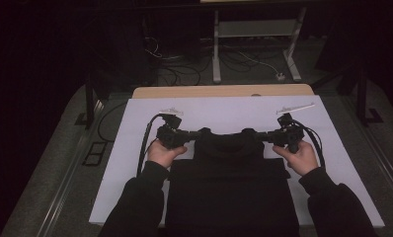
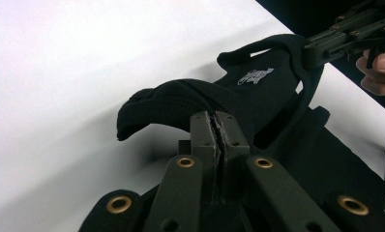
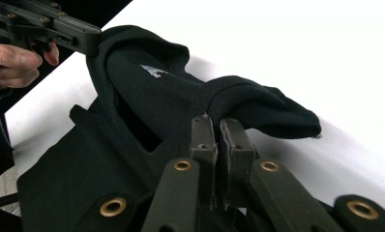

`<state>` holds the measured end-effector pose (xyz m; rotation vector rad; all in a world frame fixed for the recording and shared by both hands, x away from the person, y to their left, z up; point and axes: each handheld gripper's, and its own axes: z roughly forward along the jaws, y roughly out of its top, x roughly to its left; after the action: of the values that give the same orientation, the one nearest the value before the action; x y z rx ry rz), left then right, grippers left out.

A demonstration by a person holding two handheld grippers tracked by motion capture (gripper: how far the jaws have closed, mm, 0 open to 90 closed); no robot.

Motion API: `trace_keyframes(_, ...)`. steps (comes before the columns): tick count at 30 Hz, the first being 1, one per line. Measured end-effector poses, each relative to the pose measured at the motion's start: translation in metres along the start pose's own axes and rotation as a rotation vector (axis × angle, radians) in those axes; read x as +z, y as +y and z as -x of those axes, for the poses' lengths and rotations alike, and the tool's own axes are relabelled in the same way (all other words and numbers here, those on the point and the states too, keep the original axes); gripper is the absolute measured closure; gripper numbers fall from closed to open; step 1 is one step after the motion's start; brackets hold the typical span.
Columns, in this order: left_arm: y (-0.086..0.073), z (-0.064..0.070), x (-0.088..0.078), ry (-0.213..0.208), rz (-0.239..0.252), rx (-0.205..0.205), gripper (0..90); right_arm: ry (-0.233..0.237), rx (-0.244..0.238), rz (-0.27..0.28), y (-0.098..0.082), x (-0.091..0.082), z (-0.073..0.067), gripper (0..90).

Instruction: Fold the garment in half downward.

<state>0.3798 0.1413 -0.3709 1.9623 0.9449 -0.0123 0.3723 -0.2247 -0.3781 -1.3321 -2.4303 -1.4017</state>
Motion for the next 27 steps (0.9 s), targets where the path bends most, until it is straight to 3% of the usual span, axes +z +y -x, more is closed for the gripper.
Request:
trace_keyframes(17,-0.008,0.009,-0.007,-0.020,0.006,0.006,86.6,0.009,-0.011,-0.008,-0.008,-0.008,-0.009,84.2)
trace_keyframes(27,-0.015,0.014,-0.011,-0.032,-0.015,0.012,86.5,0.017,-0.019,-0.017,-0.014,-0.011,-0.016,84.2)
